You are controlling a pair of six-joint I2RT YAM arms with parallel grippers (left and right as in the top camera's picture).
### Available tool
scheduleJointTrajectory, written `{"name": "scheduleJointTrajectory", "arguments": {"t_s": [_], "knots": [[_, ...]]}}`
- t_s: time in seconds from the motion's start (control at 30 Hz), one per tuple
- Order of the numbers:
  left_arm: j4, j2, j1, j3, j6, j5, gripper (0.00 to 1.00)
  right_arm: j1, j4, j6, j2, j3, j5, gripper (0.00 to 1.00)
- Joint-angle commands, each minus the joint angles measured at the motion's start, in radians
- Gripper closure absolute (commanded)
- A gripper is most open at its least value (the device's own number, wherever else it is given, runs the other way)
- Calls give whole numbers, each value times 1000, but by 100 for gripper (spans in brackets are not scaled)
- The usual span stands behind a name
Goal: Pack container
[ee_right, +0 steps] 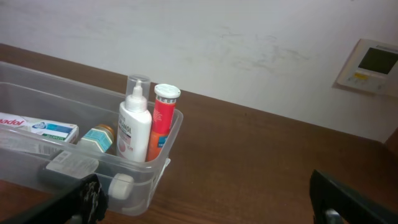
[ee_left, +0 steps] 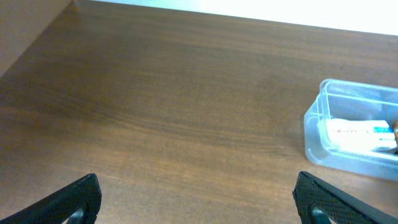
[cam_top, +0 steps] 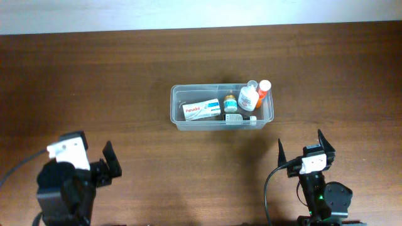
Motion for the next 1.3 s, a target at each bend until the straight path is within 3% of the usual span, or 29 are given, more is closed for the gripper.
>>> {"name": "scheduleJointTrajectory", "arguments": {"t_s": [0.0, 0.17, 0.3, 0.57, 0.73, 1.27], "knots": [[-13, -151, 6, -126, 18, -19, 1, 6, -6, 11, -10, -5, 12, 2], [80, -353, 6, -342, 18, -14, 0, 6, -6, 11, -10, -5, 12, 2], [367, -507, 6, -566, 18, -15, 0, 6, -6, 11, -10, -5, 12, 2], [916, -560, 6, -893, 18, 5, 0, 6, -6, 11, -10, -5, 12, 2], [845, -560, 4, -905, 18, 54, 0, 6, -6, 11, -10, -5, 12, 2], [849, -558, 4, -905, 18, 53, 0, 6, -6, 11, -10, -5, 12, 2]]}}
